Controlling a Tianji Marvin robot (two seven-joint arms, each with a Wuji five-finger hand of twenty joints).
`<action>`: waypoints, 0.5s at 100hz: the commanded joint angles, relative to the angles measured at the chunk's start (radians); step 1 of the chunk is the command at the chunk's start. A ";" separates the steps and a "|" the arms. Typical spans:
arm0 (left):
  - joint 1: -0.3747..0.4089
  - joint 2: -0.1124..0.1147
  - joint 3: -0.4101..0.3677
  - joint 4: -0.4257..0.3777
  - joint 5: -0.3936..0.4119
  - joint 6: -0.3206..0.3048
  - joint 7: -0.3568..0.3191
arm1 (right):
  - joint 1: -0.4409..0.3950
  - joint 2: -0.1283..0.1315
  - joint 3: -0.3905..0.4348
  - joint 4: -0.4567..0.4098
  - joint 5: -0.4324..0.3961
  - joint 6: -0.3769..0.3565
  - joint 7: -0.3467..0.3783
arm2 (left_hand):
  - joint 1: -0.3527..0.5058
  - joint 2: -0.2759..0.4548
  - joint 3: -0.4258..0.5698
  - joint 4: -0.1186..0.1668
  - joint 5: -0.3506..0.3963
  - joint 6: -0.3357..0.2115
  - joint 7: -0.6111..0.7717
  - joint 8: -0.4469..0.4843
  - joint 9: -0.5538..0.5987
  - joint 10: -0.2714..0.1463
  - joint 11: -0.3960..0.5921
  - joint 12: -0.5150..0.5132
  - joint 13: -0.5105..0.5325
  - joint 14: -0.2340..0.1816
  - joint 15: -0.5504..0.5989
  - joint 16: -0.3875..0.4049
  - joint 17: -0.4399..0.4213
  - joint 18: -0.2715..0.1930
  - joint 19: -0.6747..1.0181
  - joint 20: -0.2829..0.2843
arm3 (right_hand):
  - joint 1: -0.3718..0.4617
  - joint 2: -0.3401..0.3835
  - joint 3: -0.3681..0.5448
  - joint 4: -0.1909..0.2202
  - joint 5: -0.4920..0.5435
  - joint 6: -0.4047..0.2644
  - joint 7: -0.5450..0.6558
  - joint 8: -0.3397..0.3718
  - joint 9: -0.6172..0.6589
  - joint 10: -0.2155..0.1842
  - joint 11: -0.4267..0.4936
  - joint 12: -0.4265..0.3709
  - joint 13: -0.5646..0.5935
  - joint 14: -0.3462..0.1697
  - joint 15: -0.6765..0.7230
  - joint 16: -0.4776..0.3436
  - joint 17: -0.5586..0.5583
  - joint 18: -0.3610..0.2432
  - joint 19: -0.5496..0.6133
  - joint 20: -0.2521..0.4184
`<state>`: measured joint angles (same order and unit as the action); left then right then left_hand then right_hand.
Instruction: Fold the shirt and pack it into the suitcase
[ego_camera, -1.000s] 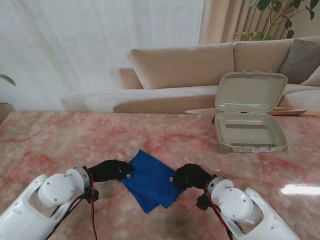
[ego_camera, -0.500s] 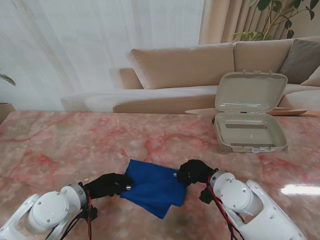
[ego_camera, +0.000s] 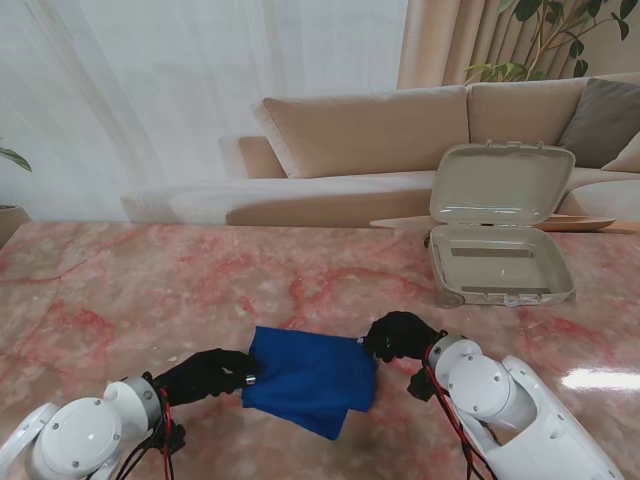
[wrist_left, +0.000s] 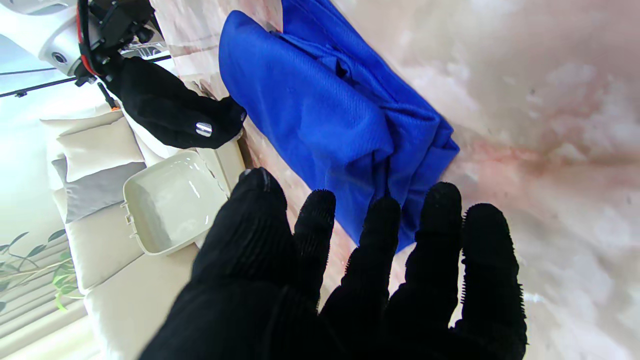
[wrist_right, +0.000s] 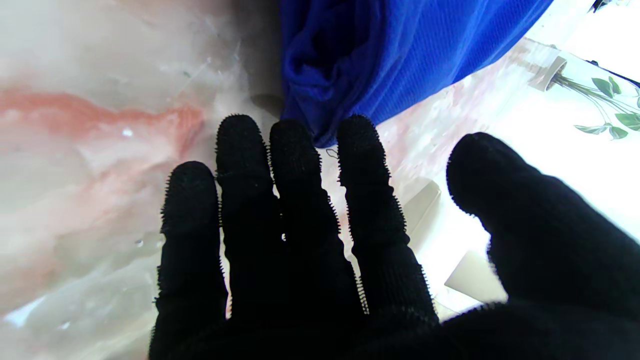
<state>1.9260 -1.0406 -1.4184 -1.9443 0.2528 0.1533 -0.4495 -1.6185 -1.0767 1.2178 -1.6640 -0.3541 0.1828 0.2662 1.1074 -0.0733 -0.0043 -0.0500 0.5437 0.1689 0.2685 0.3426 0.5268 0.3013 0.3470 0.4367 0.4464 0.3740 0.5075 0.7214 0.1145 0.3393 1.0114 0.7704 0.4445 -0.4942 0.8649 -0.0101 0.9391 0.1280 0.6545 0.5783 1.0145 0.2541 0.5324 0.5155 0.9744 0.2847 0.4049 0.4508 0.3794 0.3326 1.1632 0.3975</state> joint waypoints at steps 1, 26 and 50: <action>0.016 0.004 -0.020 -0.029 0.024 -0.006 -0.002 | -0.017 0.001 0.012 -0.028 -0.010 0.009 0.001 | -0.030 0.051 -0.032 0.001 0.015 0.007 -0.019 -0.014 0.017 0.011 -0.008 -0.008 0.026 0.026 0.005 -0.009 0.009 -0.007 0.043 -0.007 | -0.006 -0.005 0.002 -0.014 0.013 -0.021 -0.001 0.011 0.001 -0.006 -0.002 0.006 -0.011 -0.016 0.002 -0.025 0.000 -0.013 0.003 -0.012; -0.010 -0.007 -0.044 -0.051 0.073 -0.032 0.054 | -0.050 -0.008 0.029 -0.104 -0.037 0.003 -0.057 | -0.040 0.052 -0.035 -0.001 0.027 0.002 -0.024 -0.011 0.013 0.003 -0.019 -0.012 0.015 0.017 -0.014 -0.021 -0.001 -0.012 0.017 -0.032 | -0.005 0.002 -0.008 -0.012 0.008 -0.016 -0.011 0.010 -0.007 -0.004 -0.010 0.004 -0.021 -0.013 -0.001 -0.025 -0.007 -0.003 0.000 -0.010; -0.173 -0.018 0.048 0.074 0.018 -0.058 0.093 | -0.032 -0.021 -0.022 -0.111 -0.022 -0.015 -0.110 | -0.040 0.045 -0.035 -0.002 0.036 -0.002 -0.018 -0.005 0.007 -0.009 -0.027 -0.015 -0.010 0.014 -0.045 -0.037 -0.030 -0.006 -0.018 -0.054 | -0.006 0.008 -0.019 -0.006 -0.009 -0.015 -0.034 0.015 -0.036 -0.007 -0.031 -0.001 -0.053 -0.018 -0.026 -0.032 -0.026 -0.003 -0.024 -0.016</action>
<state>1.7861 -1.0492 -1.3816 -1.8977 0.2801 0.1002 -0.3508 -1.6552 -1.0835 1.2103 -1.7726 -0.3899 0.1745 0.1448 1.1071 -0.0733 -0.0043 -0.0501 0.5570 0.1690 0.2586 0.3426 0.5297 0.3013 0.3391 0.4349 0.4468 0.3742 0.4947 0.6955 0.1010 0.3392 1.0074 0.7334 0.4445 -0.4941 0.8648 -0.0101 0.9389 0.1280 0.6309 0.5763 0.9900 0.2581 0.5109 0.5155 0.9403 0.2858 0.3895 0.4506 0.3649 0.3324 1.1504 0.3975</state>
